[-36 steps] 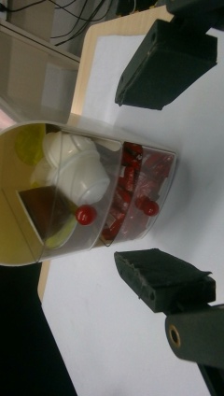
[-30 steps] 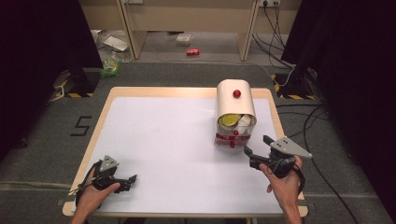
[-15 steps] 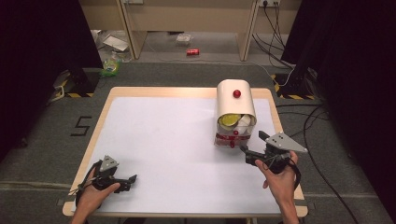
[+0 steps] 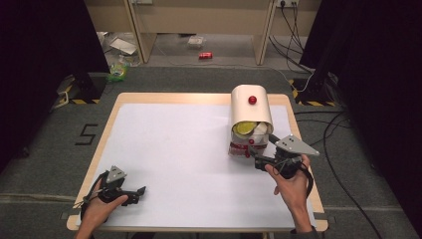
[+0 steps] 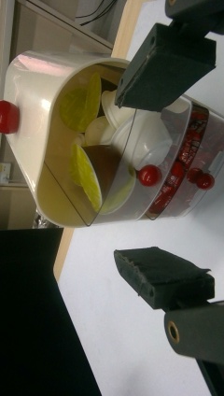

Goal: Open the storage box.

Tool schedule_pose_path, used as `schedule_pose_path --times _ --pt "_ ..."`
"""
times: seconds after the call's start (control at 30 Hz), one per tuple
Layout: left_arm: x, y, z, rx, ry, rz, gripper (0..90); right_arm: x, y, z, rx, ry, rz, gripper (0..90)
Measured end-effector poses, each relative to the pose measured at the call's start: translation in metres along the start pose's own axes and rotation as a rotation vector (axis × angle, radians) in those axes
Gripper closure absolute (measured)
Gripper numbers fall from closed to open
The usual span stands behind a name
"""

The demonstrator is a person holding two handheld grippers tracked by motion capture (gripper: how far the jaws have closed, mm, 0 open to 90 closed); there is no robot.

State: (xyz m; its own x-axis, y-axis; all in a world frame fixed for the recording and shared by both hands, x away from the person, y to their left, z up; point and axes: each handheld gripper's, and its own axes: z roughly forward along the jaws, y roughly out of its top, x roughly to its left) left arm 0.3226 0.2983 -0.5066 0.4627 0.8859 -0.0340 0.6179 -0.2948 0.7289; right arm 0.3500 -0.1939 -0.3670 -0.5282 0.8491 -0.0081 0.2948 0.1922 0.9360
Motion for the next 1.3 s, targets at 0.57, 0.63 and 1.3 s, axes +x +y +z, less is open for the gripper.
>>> schedule_pose_path --times 0.57,0.63,1.3 --pt "0.000 0.000 0.000 0.000 0.001 0.001 0.0 0.000 0.006 0.016 0.001 0.002 -0.005 22.4" --pt "0.000 0.000 0.000 0.000 0.000 0.000 0.0 -0.001 0.006 0.019 0.003 -0.001 -0.007 22.5" --pt "0.000 0.000 0.000 0.000 0.001 0.001 0.0 -0.005 0.005 0.038 0.038 0.000 -0.010 22.6"
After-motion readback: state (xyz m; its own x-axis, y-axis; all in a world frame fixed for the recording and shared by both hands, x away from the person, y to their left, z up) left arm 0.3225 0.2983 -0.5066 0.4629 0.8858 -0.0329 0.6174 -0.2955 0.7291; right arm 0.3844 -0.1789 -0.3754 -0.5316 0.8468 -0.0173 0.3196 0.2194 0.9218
